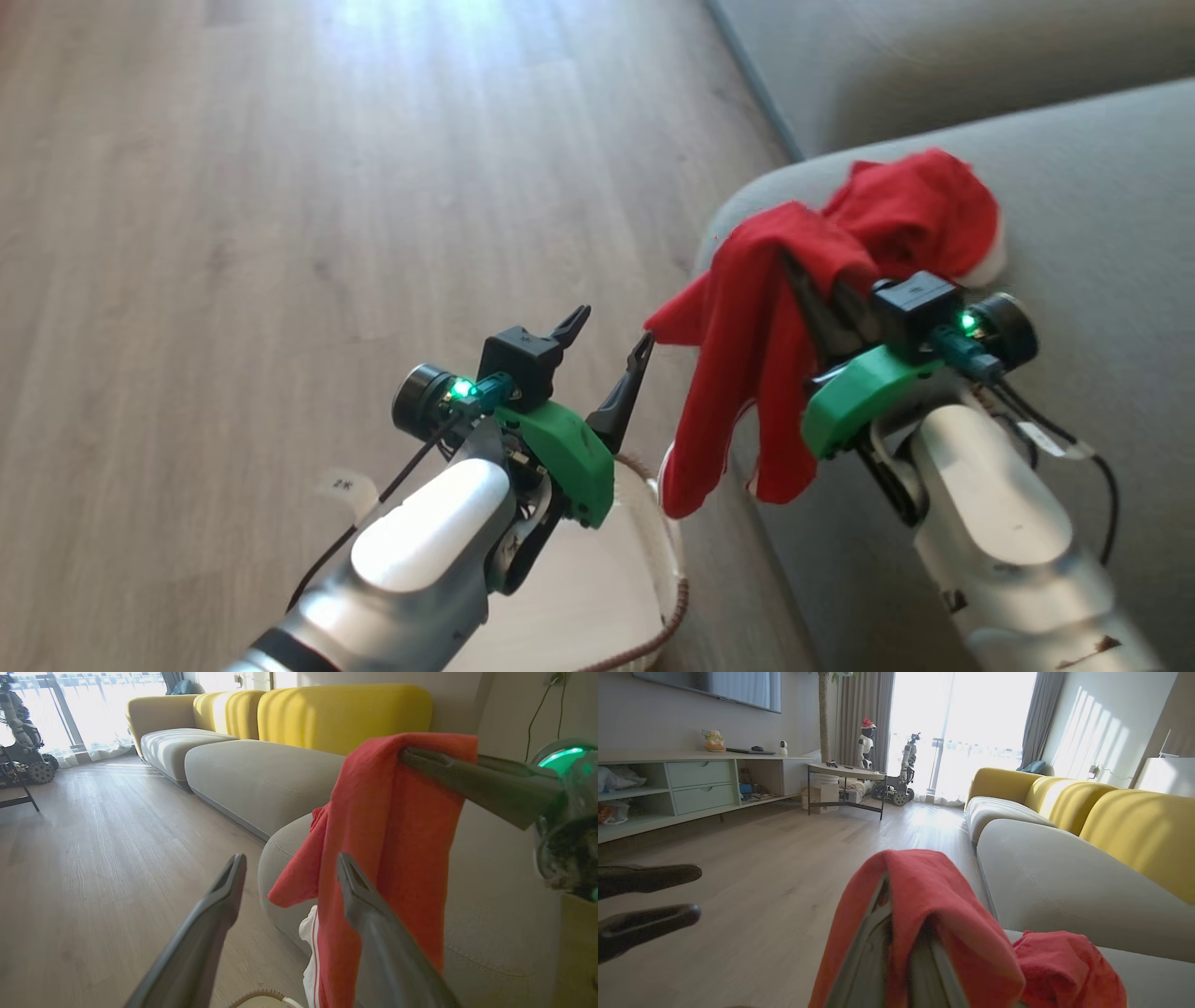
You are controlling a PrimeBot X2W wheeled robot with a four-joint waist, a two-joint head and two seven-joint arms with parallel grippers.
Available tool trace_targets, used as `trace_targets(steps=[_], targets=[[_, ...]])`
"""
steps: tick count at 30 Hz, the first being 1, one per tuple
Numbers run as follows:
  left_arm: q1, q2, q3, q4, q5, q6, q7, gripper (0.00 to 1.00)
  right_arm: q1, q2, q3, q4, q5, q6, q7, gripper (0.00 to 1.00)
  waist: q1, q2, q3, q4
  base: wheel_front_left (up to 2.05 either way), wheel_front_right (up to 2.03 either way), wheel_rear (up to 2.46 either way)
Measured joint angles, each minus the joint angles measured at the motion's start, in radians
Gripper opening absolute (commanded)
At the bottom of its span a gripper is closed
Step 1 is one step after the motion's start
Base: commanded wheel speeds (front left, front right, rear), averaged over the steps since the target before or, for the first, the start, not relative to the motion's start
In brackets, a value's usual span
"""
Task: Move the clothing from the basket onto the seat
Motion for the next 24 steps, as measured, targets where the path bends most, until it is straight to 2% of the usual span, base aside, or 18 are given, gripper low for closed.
trace_targets(steps=[8, 13, 19, 24], targets=[[0.007, -0.005, -0.011, 0.0, 0.0, 0.007, -0.039, 1.0, -0.002, -0.048, -0.04, -0.05, -0.015, 0.0, 0.0, 0.0, 0.0, 0.0, 0.035, -0.132, 0.0, 0.0, 0.0], [0.014, -0.011, -0.024, 0.002, 0.0, 0.01, -0.049, 1.0, -0.005, -0.067, -0.06, -0.087, -0.015, 0.0, 0.016, 0.0, 0.0, 0.0, 0.066, -0.189, 0.0, 0.0, 0.0], [0.018, -0.016, -0.032, 0.004, 0.0, 0.011, -0.058, 1.0, -0.036, -0.079, -0.071, -0.104, 0.003, 0.0, 0.038, 0.0, 0.0, 0.0, 0.115, -0.218, 0.0, 0.0, 0.0], [0.017, -0.02, -0.053, -0.002, 0.002, 0.011, -0.066, 1.0, -0.146, -0.11, -0.085, -0.102, 0.016, 0.0, 0.058, 0.0, 0.0, 0.0, 0.152, -0.208, 0.0, 0.0, 0.0]])
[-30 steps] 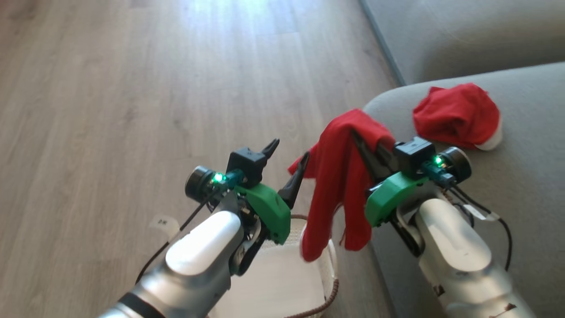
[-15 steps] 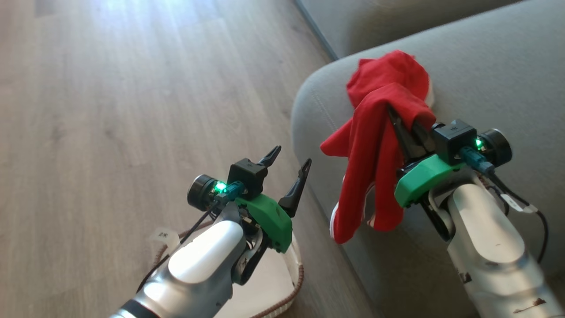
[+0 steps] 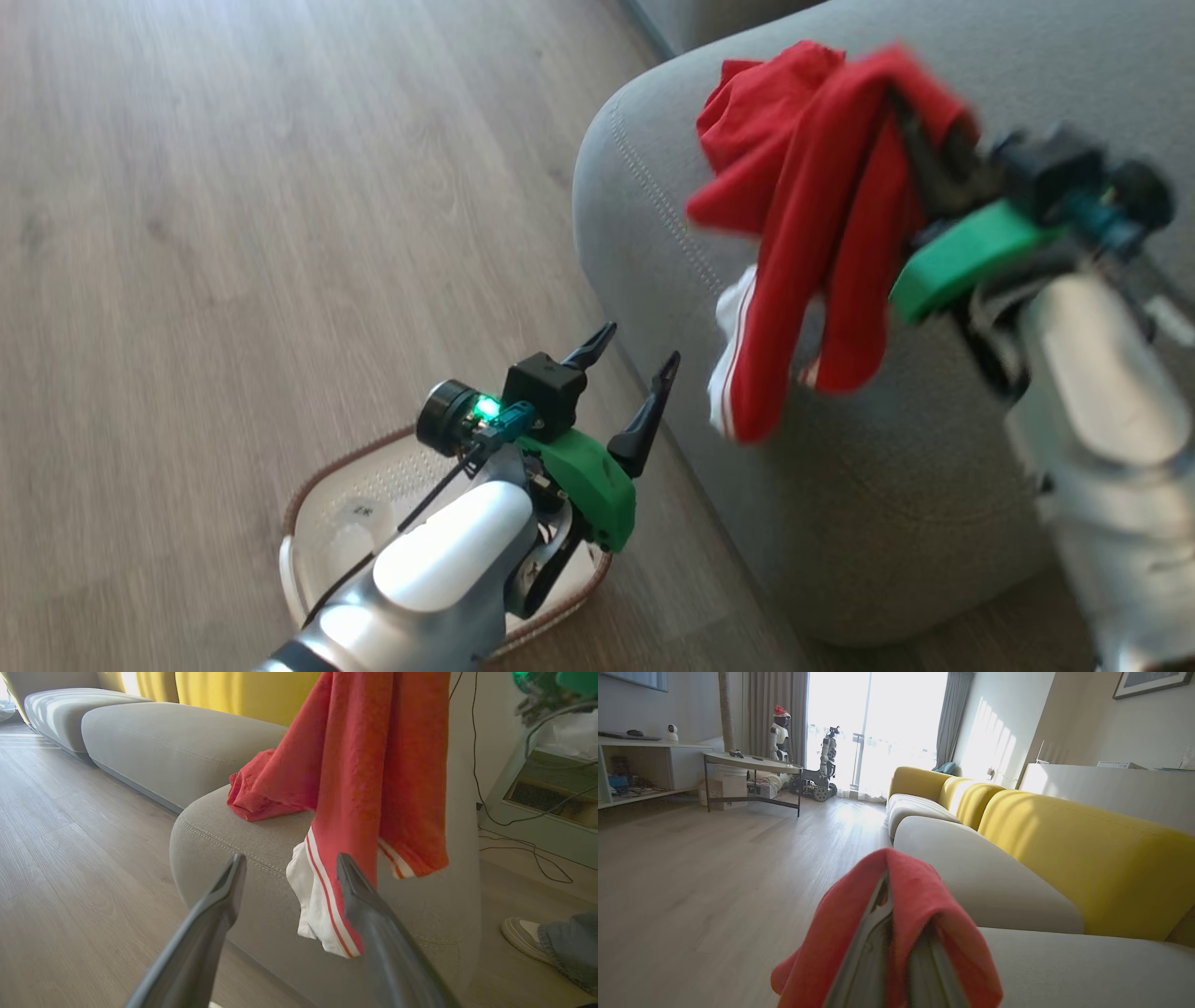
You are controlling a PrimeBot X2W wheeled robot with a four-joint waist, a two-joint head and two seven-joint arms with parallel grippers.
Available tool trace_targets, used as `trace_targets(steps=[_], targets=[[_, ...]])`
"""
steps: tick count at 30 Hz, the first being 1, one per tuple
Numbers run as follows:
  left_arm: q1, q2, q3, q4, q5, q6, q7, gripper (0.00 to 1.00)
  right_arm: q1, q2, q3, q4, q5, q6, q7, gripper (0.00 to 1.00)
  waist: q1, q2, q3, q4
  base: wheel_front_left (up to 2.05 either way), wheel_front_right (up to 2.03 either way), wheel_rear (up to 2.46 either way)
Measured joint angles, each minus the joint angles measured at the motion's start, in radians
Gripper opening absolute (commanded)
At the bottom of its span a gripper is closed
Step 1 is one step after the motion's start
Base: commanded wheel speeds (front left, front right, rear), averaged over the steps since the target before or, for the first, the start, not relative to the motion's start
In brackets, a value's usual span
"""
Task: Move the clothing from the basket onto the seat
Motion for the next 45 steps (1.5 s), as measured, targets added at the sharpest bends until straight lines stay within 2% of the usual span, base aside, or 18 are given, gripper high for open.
trace_targets(steps=[9, 17, 21, 27, 35, 41, 42, 43, 44, 45], targets=[[-0.039, 0.002, -0.009, -0.034, 0.021, 0.009, 0.001, 1.0, -0.249, -0.08, -0.03, 0.096, 0.035, 0.0, 0.013, 0.0, 0.0, 0.0, 0.096, 0.068, 0.0, 0.0, 0.0], [-0.098, 0.026, -0.013, -0.095, 0.047, 0.027, 0.012, 1.0, -0.48, -0.182, -0.092, 0.248, 0.038, 0.0, 0.018, 0.0, 0.0, 0.0, 0.209, 0.142, 0.0, 0.0, 0.0], [-0.128, 0.047, -0.013, -0.128, 0.066, 0.044, 0.021, 1.0, -0.563, -0.208, -0.15, 0.341, 0.028, 0.0, 0.012, 0.0, 0.0, 0.0, 0.273, 0.178, 0.0, 0.0, 0.0], [-0.154, 0.053, -0.027, -0.171, 0.081, 0.045, 0.034, 1.0, -0.594, -0.281, -0.252, 0.52, -0.049, 0.0, -0.007, 0.0, 0.0, 0.0, 0.357, 0.245, 0.0, 0.0, 0.0], [-0.16, 0.081, -0.037, -0.197, 0.083, 0.061, 0.047, 1.0, -0.592, -0.279, -0.426, 0.674, -0.171, 0.0, -0.033, 0.0, 0.0001, -0.0001, 0.439, 0.314, 0.0, 0.0, 0.0], [-0.159, 0.113, -0.037, -0.217, 0.091, 0.07, 0.063, 1.0, -0.535, -0.259, -0.55, 0.719, -0.262, 0.0, -0.042, 0.0, 0.0001, -0.0001, 0.449, 0.311, 0.0, 0.0, 0.0], [-0.159, 0.113, -0.037, -0.217, 0.091, 0.07, 0.063, 1.0, -0.535, -0.259, -0.55, 0.719, -0.262, 0.0, -0.042, 0.05, 0.0001, -0.0001, 0.449, 0.311, 0.0, 0.0, 0.0], [-0.159, 0.115, -0.038, -0.221, 0.091, 0.071, 0.064, 1.0, -0.526, -0.254, -0.568, 0.72, -0.276, 0.0, -0.042, 0.33, 0.0001, -0.0001, 0.447, 0.307, 0.0, 0.0, 0.0], [-0.159, 0.117, -0.038, -0.223, 0.091, 0.071, 0.065, 1.0, -0.52, -0.248, -0.584, 0.72, -0.289, 0.0, -0.043, 0.89, 0.0001, -0.0001, 0.446, 0.302, 0.0, 0.0, 0.0], [-0.159, 0.12, -0.039, -0.225, 0.091, 0.072, 0.07, 1.0, -0.514, -0.239, -0.599, 0.72, -0.3, 0.0, -0.045, 1.0, 0.0001, -0.0001, 0.443, 0.296, 0.0, 0.0, 0.0]])
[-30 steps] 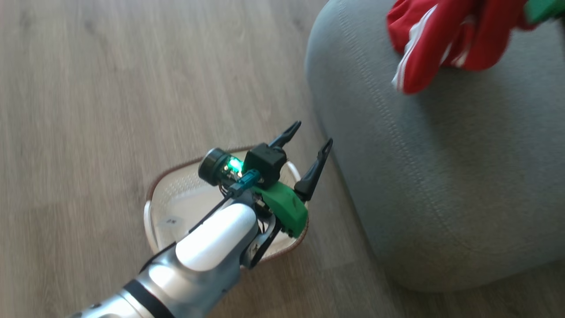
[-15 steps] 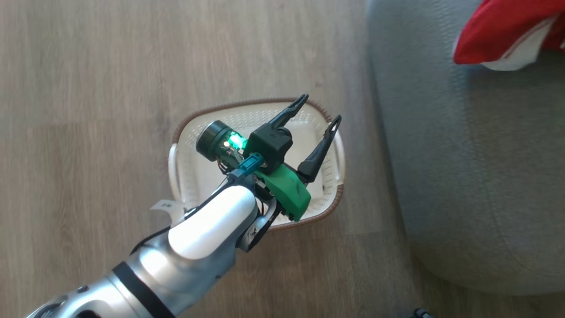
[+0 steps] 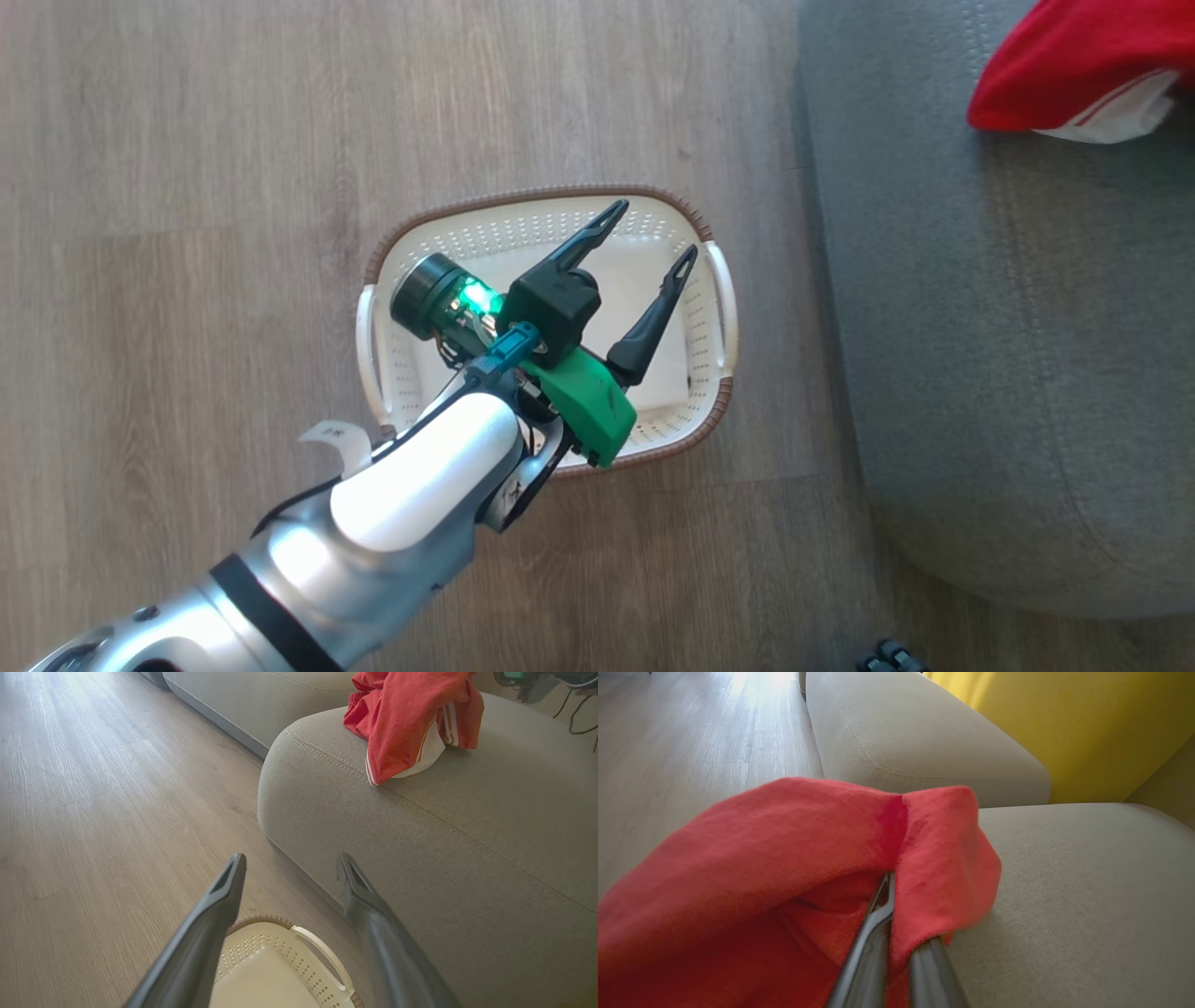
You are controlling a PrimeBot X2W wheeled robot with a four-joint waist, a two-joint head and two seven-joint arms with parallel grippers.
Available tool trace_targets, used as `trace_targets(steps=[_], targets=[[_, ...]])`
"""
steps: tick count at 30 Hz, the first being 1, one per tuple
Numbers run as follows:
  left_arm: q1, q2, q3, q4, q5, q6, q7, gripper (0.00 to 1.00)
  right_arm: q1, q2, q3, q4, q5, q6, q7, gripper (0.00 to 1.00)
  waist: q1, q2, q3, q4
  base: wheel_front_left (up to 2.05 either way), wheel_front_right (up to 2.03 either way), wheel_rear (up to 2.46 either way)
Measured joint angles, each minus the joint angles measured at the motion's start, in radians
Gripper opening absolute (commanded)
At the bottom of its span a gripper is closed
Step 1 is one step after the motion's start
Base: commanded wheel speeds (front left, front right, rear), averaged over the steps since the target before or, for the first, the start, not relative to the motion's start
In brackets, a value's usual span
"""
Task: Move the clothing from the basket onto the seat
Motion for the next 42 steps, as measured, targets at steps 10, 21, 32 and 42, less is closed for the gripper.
trace_targets(steps=[10, 21, 32, 42], targets=[[0.006, 0.024, 0.0, -0.016, -0.008, 0.021, 0.003, 1.0, 0.058, 0.079, -0.061, -0.031, -0.05, 0.0, -0.009, 1.0, 0.0, 0.0, -0.031, -0.064, 0.0, 0.0, 0.0], [0.054, 0.047, 0.025, -0.026, -0.049, 0.04, -0.013, 1.0, 0.181, 0.132, 0.059, -0.155, 0.035, 0.0, -0.01, 1.0, 0.0, 0.0, -0.101, -0.12, 0.0, 0.0, 0.0], [0.15, 0.072, 0.103, 0.005, -0.118, 0.064, -0.093, 1.0, 0.244, 0.142, 0.266, -0.268, 0.172, 0.0, -0.01, 1.0, 0.0, 0.0, -0.219, -0.103, 0.0, 0.0, 0.0], [0.324, 0.132, 0.207, -0.002, -0.17, 0.114, -0.128, 1.0, 0.382, 0.185, 0.4, -0.374, 0.298, 0.0, -0.01, 1.0, -0.0001, 0.0, -0.344, -0.024, 0.0, 0.0, 0.0]])
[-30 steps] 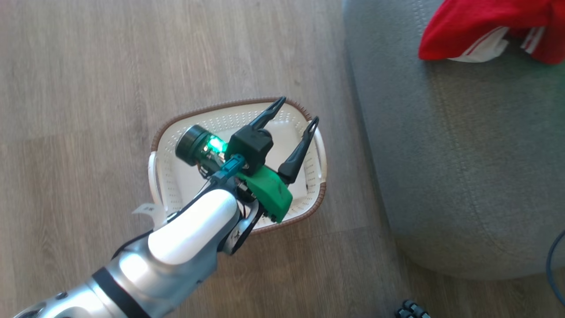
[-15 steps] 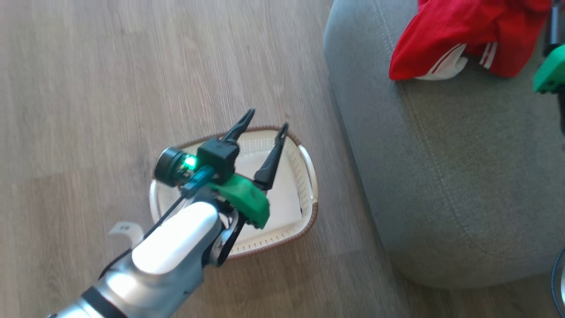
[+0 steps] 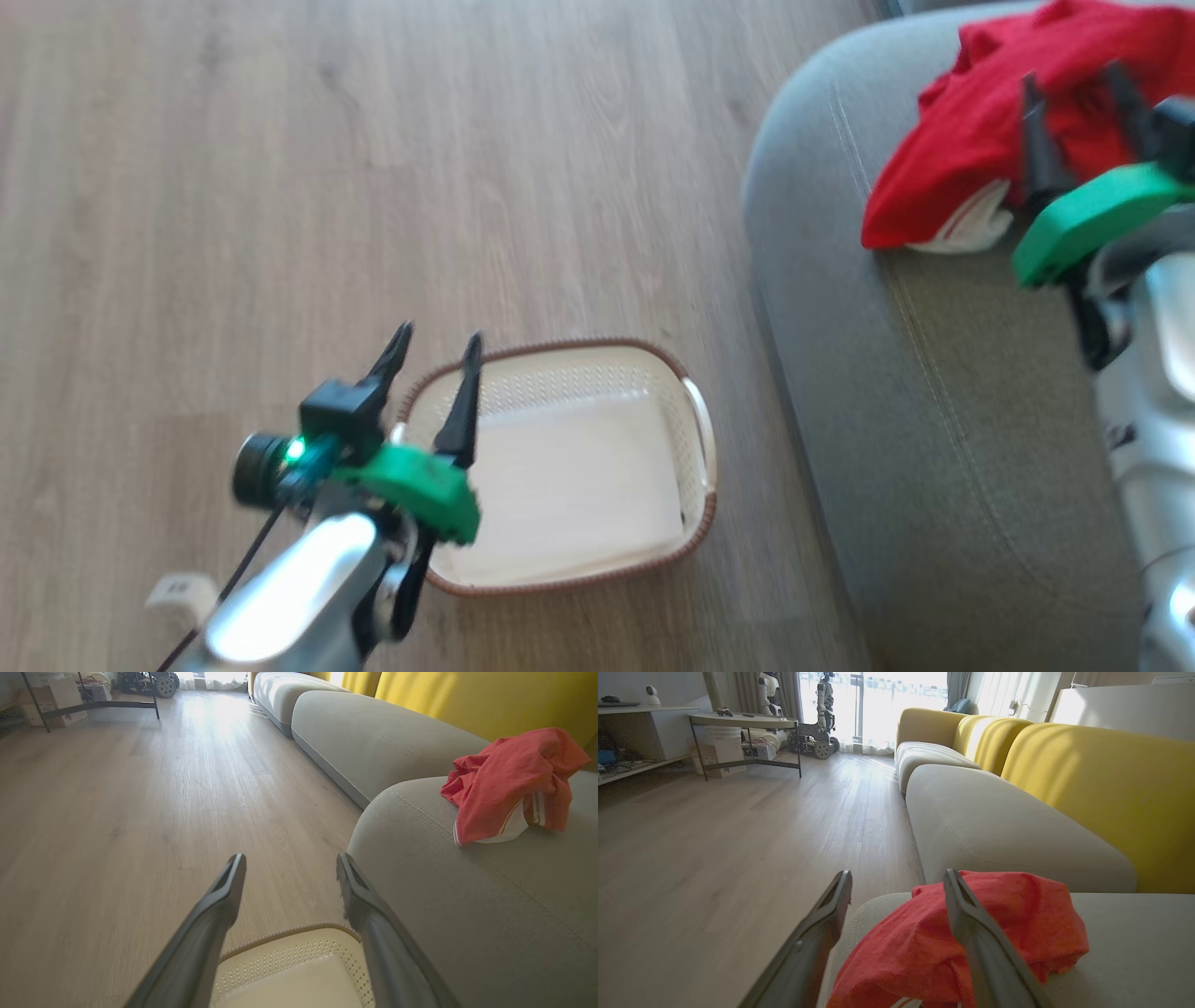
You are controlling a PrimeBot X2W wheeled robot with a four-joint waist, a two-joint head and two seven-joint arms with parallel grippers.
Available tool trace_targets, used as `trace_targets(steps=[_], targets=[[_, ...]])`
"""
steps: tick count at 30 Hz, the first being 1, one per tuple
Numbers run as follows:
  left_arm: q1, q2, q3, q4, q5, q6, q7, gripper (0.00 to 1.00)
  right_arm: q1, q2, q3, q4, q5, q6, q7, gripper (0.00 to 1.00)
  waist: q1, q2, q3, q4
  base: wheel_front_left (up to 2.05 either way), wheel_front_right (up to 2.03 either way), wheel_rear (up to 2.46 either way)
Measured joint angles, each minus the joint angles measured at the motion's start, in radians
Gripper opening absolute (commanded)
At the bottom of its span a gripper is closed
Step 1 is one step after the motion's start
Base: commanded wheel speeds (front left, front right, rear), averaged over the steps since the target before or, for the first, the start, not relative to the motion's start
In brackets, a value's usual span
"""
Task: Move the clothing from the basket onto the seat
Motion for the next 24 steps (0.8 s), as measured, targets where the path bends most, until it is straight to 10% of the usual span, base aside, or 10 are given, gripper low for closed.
trace_targets(steps=[24], targets=[[0.403, 0.114, 0.258, -0.204, 0.014, 0.075, -0.004, 1.0, 0.5, 0.19, -0.048, -0.388, -0.021, 0.0, 0.0, 1.0, 0.0, 0.0, -0.172, 0.124, 0.0, 0.0, 0.0]])
